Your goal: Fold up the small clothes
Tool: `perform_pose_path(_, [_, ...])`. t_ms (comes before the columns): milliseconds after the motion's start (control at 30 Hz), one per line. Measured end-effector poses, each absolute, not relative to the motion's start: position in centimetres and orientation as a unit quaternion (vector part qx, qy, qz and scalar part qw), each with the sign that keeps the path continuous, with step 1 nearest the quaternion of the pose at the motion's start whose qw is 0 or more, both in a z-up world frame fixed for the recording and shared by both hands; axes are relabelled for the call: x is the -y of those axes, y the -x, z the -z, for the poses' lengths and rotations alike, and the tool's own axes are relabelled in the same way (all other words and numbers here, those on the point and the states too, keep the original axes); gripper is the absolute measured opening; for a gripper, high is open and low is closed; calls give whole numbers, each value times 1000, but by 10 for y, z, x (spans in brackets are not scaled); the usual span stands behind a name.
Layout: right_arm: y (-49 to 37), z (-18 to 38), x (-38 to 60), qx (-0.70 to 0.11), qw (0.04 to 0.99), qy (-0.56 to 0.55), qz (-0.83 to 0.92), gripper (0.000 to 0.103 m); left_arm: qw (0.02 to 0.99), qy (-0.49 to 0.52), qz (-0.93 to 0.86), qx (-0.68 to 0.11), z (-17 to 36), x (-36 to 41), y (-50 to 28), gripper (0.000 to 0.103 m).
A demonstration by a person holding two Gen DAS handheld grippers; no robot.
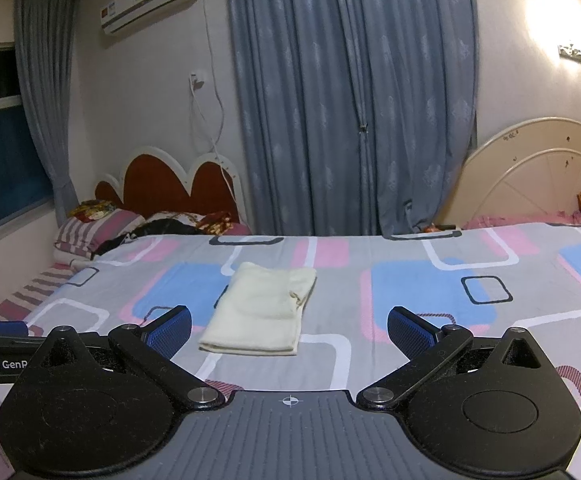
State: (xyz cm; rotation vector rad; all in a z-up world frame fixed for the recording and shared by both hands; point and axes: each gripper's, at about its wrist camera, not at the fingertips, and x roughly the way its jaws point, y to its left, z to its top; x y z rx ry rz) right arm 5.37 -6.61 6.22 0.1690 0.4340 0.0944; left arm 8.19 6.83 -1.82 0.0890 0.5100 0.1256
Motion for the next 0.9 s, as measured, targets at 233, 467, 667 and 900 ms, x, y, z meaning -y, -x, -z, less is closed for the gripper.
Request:
perform_pose_path(233, [-55,-61,63,-217,972,-83,-48,103,964,-43,-63,-254,20,-71,-83,96])
perform_pose_path(467, [-55,-58,59,-219,971,-82,-48,103,963,-45,-63,-258,23,-74,-88,96])
perform_pose_path(667, [-59,-56,61,-226,969,-83,-48,103,963,-55,-56,-258,28,-74,-93,96])
perform_pose_path(900, [-67,-49,64,-236,967,-81,-45,103,963,-43,-64,-259,34,-83,-109,96])
